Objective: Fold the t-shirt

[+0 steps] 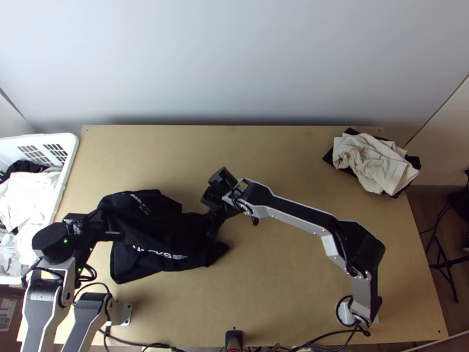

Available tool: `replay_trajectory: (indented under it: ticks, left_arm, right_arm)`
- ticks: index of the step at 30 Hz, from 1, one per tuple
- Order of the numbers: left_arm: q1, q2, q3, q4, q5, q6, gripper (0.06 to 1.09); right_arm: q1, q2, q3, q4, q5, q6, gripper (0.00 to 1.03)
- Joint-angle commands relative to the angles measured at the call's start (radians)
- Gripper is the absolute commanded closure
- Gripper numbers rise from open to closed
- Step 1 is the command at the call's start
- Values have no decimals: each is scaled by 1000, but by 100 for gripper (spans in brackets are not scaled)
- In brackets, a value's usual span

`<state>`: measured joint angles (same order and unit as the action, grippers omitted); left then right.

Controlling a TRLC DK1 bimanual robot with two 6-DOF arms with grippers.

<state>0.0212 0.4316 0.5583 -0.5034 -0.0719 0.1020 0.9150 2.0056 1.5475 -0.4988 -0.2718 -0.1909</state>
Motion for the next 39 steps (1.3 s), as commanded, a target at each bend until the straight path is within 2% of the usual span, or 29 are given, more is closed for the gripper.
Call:
replay_trajectory:
  ticks: [1,8,15,20,27,39]
  left_arm:
    - [6,27,74,0,0,1,105]
    - [6,157,242,23,6,-13,105]
    - [5,300,454,42,9,-36,105]
    - [5,412,631,42,20,-47,105]
    - [0,530,871,9,32,-67,105]
    - [26,616,1177,-52,24,-104,105]
  right_arm:
    - [-56,-70,43,-9,-1,18,100]
    - [-146,-180,126,-113,25,7,100]
    - [-169,-307,181,-187,180,-85,100]
    - [-185,-375,270,-285,224,-113,100]
    - [-156,-439,444,-400,284,-122,100]
    - [-36,-510,551,-411,414,-206,100]
